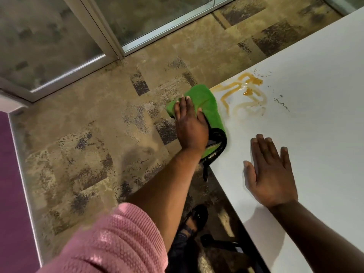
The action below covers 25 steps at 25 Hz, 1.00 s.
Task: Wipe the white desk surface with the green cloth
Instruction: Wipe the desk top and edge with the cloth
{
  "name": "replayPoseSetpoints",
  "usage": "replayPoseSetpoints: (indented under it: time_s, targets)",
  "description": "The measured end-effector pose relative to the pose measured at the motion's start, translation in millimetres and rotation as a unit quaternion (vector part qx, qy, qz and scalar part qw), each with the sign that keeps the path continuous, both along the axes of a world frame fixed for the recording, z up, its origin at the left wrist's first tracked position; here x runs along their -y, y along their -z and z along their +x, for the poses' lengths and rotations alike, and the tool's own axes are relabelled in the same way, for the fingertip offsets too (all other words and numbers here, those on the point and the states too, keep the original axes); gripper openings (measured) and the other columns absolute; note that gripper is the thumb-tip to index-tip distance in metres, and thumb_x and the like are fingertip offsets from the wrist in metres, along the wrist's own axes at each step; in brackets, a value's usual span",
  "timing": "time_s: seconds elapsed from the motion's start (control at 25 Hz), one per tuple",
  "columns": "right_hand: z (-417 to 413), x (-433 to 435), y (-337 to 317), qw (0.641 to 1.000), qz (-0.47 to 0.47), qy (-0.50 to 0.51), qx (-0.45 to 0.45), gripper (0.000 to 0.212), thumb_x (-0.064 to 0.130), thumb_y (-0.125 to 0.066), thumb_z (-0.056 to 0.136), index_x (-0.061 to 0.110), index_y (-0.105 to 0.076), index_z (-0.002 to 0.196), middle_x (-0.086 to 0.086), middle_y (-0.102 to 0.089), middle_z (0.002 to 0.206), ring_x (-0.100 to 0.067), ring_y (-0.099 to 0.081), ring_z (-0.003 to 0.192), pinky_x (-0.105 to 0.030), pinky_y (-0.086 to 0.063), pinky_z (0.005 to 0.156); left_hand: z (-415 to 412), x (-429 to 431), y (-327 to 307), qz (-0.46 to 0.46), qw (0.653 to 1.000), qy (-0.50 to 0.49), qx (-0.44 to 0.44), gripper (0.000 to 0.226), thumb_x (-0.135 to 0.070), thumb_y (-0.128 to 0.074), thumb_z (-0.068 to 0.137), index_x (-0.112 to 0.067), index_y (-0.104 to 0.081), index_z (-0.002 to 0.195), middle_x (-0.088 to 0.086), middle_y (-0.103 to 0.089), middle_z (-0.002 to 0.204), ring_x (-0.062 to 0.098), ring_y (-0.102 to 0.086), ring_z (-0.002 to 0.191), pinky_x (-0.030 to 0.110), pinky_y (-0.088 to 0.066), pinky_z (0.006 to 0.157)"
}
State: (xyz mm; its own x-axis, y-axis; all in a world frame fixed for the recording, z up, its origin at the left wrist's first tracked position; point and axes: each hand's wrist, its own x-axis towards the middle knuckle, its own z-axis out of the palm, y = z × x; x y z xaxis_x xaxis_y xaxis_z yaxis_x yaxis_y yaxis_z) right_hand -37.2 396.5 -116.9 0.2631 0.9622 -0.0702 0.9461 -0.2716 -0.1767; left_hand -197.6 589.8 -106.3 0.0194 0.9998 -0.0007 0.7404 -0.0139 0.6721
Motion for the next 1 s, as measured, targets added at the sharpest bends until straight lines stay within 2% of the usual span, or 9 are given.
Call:
replayPoseSetpoints:
  time_s: [0.16, 0.28, 0.4, 0.52, 0.6, 0.72, 0.8, 0.88, 1.0]
  targets:
    - [0, 0, -1, 1.000, 0.001, -0.007, 0.009, 0.069, 0.046, -0.026, 0.106, 0.014, -0.020, 0.167, -0.006, -0.016, 0.174, -0.026, -0.015, 0.161, -0.057, -0.012, 0.128, 9, 89, 3, 0.000, 0.999, 0.039, 0.029, 0.057, -0.025, -0.042, 0.110, -0.002, -0.030, 0.161, 0.011, -0.016, 0.173, 0.025, -0.001, 0.162, 0.036, -0.009, 0.131]
    - [0, 0, -2, 1.000, 0.003, -0.005, 0.007, 0.069, 0.046, -0.026, 0.106, 0.014, -0.020, 0.167, -0.006, -0.016, 0.174, -0.025, -0.014, 0.162, -0.057, -0.011, 0.128, 3, 59, 5, -0.011, 0.997, 0.057, 0.049, 0.058, -0.025, -0.046, 0.110, -0.002, -0.029, 0.161, 0.014, -0.013, 0.173, 0.027, 0.001, 0.161, 0.042, -0.014, 0.132]
    - [-1, 0, -3, 1.000, 0.004, 0.002, 0.004, 0.068, 0.045, -0.027, 0.106, 0.014, -0.022, 0.166, -0.007, -0.019, 0.174, -0.026, -0.016, 0.161, -0.056, -0.011, 0.128, -3, 5, 1, -0.017, 0.997, 0.028, 0.068, 0.059, -0.021, -0.052, 0.108, 0.000, -0.030, 0.159, 0.018, -0.012, 0.172, 0.033, -0.003, 0.161, 0.048, -0.019, 0.130]
    - [-1, 2, -1, 1.000, 0.005, -0.002, -0.001, 0.068, 0.044, -0.029, 0.105, 0.014, -0.022, 0.166, -0.007, -0.020, 0.174, -0.027, -0.017, 0.161, -0.057, -0.011, 0.128, -2, 5, 4, -0.012, 0.995, -0.023, 0.099, 0.059, -0.015, -0.055, 0.106, 0.005, -0.033, 0.157, 0.023, -0.016, 0.170, 0.039, -0.009, 0.160, 0.050, -0.021, 0.129]
    - [1, 0, 2, 1.000, 0.008, -0.005, 0.005, 0.068, 0.044, -0.030, 0.106, 0.014, -0.021, 0.166, -0.008, -0.020, 0.174, -0.027, -0.017, 0.161, -0.057, -0.011, 0.128, 2, 32, 8, 0.001, 0.992, -0.045, 0.115, 0.060, -0.015, -0.054, 0.106, 0.005, -0.032, 0.157, 0.024, -0.015, 0.171, 0.039, -0.009, 0.160, 0.042, -0.016, 0.130]
    - [3, 0, 5, 1.000, 0.012, -0.016, 0.013, 0.067, 0.044, -0.029, 0.107, 0.013, -0.018, 0.166, -0.009, -0.019, 0.174, -0.029, -0.018, 0.160, -0.058, -0.012, 0.128, 15, 109, 9, -0.011, 0.992, -0.038, 0.121, 0.063, -0.020, -0.051, 0.107, 0.000, -0.025, 0.161, 0.016, -0.006, 0.174, 0.030, 0.000, 0.162, 0.031, -0.004, 0.130]
    - [5, 1, 5, 1.000, 0.012, -0.019, 0.020, 0.066, 0.047, -0.023, 0.110, 0.014, -0.016, 0.166, -0.008, -0.018, 0.174, -0.028, -0.016, 0.161, -0.057, -0.011, 0.128, 19, 152, 7, -0.021, 0.993, -0.002, 0.115, 0.063, -0.021, -0.049, 0.108, -0.001, -0.023, 0.162, 0.014, -0.003, 0.174, 0.026, 0.004, 0.162, 0.033, -0.003, 0.131]
    - [4, 0, 3, 0.999, 0.015, -0.023, 0.018, 0.066, 0.047, -0.021, 0.110, 0.014, -0.017, 0.166, -0.008, -0.018, 0.174, -0.027, -0.016, 0.161, -0.057, -0.012, 0.128, 15, 150, 7, -0.031, 0.995, 0.034, 0.090, 0.063, -0.025, -0.046, 0.109, -0.002, -0.022, 0.163, 0.011, -0.001, 0.175, 0.024, 0.008, 0.162, 0.037, -0.004, 0.132]
    - [2, 0, 1, 1.000, 0.018, -0.006, 0.011, 0.067, 0.046, -0.027, 0.107, 0.015, -0.021, 0.166, -0.007, -0.020, 0.174, -0.026, -0.017, 0.161, -0.056, -0.013, 0.128, 2, 75, 4, -0.018, 0.993, 0.107, -0.055, 0.062, -0.033, -0.037, 0.110, -0.007, -0.020, 0.164, 0.008, -0.007, 0.175, 0.024, 0.003, 0.162, 0.049, -0.012, 0.131]
